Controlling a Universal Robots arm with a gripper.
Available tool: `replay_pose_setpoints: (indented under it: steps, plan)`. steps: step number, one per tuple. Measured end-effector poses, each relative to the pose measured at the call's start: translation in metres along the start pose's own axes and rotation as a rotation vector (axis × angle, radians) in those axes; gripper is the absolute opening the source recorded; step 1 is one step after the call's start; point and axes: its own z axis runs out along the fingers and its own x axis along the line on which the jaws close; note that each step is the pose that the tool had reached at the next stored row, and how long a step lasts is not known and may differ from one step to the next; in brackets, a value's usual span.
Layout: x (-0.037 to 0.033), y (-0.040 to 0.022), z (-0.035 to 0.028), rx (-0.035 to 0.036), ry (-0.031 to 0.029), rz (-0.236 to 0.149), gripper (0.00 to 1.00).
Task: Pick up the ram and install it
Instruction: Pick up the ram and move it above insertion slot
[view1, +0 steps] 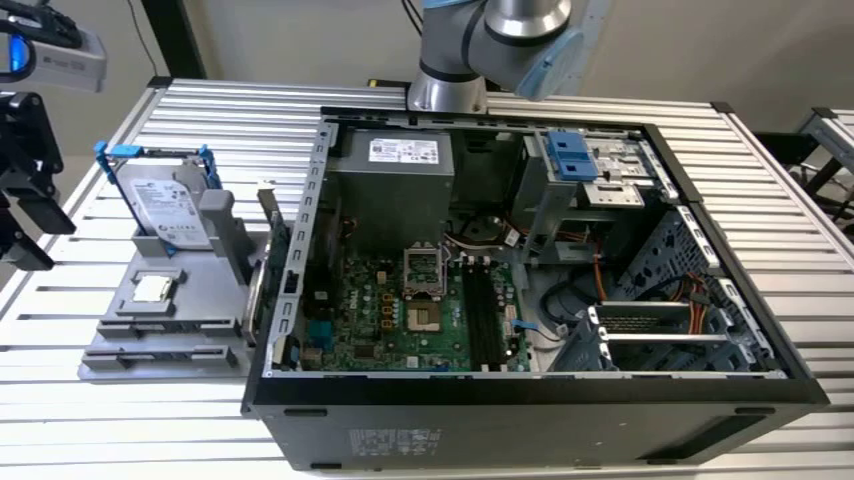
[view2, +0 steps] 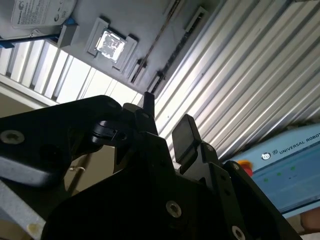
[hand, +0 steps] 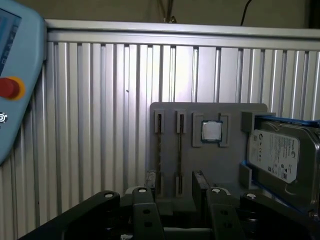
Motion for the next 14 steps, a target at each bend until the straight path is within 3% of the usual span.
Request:
replay_pose_setpoints:
  steps: [14]
  plan:
    - [0.0003, 0.0, 0.0115, 0.0001, -0.0003, 0.0, 1.0]
